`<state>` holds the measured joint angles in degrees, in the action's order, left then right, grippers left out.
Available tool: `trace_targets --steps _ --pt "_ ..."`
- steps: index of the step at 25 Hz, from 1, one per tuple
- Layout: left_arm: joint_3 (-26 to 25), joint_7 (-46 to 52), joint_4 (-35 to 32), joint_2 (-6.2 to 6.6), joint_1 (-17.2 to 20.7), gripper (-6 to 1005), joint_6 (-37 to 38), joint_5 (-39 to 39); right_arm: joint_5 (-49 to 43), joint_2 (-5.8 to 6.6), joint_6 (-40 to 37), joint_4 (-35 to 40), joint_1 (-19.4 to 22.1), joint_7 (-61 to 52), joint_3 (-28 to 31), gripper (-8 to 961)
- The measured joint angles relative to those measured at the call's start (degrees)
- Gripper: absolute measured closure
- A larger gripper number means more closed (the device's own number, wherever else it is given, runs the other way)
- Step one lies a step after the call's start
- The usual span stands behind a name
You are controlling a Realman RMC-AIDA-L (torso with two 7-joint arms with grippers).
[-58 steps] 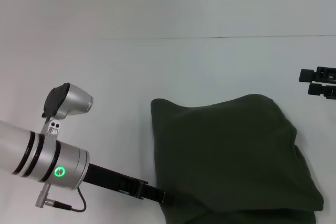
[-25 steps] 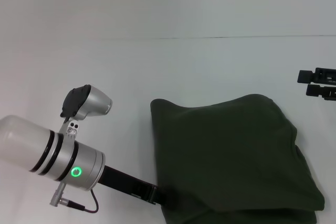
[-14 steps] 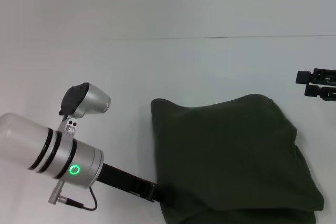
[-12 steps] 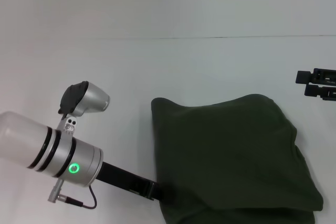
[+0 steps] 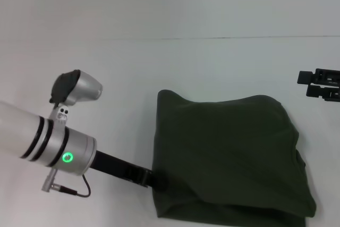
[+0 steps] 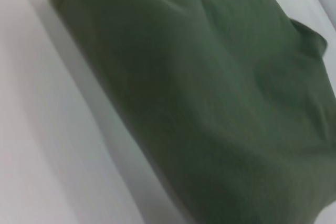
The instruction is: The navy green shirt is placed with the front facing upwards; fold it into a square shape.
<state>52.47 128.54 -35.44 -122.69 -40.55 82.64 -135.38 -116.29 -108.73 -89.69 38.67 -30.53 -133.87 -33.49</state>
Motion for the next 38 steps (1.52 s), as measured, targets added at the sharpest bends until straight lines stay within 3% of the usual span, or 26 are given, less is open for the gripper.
trace_targets --steps 9,19,38 --pt "-5.48 0.49 -1.23 2.08 0.87 934 -1.66 -2.04 0.01 -0.24 0.02 0.0 -0.07 0.01 0.0 155" --pt "-10.39 -0.23 -4.14 2.83 2.7 922 -2.19 -4.1 -0.19 -0.8 0.04 0.0 -0.67 0.24 -0.5 154" --pt "-16.75 -3.12 -8.03 2.65 9.05 901 6.99 -4.2 -0.26 -1.6 -1.04 -0.07 -1.43 3.07 -3.04 155"
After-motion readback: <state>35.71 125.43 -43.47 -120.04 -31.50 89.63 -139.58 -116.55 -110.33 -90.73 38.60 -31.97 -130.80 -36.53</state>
